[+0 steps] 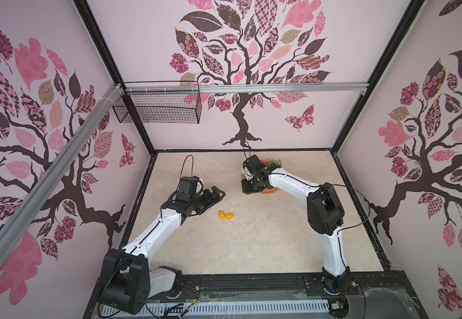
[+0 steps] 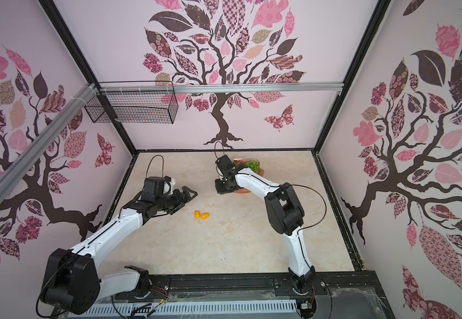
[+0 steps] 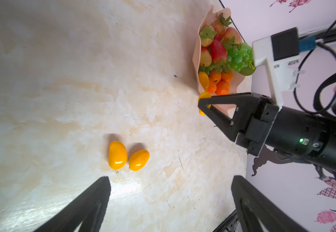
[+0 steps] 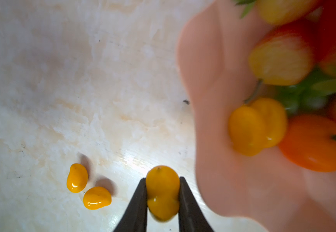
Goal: Arrange fruit in a fruit bowl
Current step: Place the fruit in the fruit bowl.
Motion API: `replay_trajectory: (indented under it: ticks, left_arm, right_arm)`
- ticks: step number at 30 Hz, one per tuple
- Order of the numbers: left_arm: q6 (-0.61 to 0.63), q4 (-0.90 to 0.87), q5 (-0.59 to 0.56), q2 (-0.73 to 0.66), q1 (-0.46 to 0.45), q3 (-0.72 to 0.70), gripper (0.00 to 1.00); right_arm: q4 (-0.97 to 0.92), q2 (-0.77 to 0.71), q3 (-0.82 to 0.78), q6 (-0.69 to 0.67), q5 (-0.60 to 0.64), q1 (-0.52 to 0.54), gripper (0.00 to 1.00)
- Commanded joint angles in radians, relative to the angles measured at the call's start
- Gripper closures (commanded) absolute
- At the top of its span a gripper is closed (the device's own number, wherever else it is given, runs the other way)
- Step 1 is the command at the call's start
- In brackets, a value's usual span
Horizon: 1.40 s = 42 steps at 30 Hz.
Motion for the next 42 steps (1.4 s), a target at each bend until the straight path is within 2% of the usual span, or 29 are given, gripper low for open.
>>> replay_trajectory:
  ticks: [1, 7, 14, 23, 30, 37, 40, 42]
  left_arm:
    - [0.007, 0.040, -0.015, 0.042, -0.037, 0.076, 0.02]
    - [-0.008, 0.067, -0.030, 0.119, -0.114, 0.128, 0.02]
    - [-0.016, 0.083, -0.043, 0.181, -0.178, 0.168, 0.02]
    - [-0.013, 0.081, -0.046, 0.183, -0.181, 0.162, 0.02]
    - [-0.015, 0.081, -0.045, 0.182, -0.181, 0.154, 0.02]
    - [-0.013, 0.079, -0.048, 0.171, -0.180, 0.146, 0.02]
    - [-0.006, 0.069, -0.061, 0.158, -0.181, 0.144, 0.02]
    - [0.006, 0.051, -0.079, 0.141, -0.181, 0.150, 0.02]
  right_arm:
    - [-0.002, -0.058, -0.022, -0.012, 0.004, -0.043, 0.74]
    - [0.003, -0.051, -0.029, -0.015, 0.012, -0.104, 0.74]
    - [0.000, -0.015, -0.030, -0.024, 0.012, -0.119, 0.73]
    - [-0.004, 0.018, -0.047, -0.031, 0.043, -0.120, 0.71]
    - [-0.011, 0.033, -0.049, -0.031, 0.053, -0.121, 0.64]
    - [-0.011, 0.035, -0.049, -0.030, 0.052, -0.121, 0.61]
    - [-0.009, 0.010, -0.052, -0.032, 0.067, -0.121, 0.57]
    - [-0.003, -0.025, -0.061, -0.036, 0.097, -0.121, 0.44]
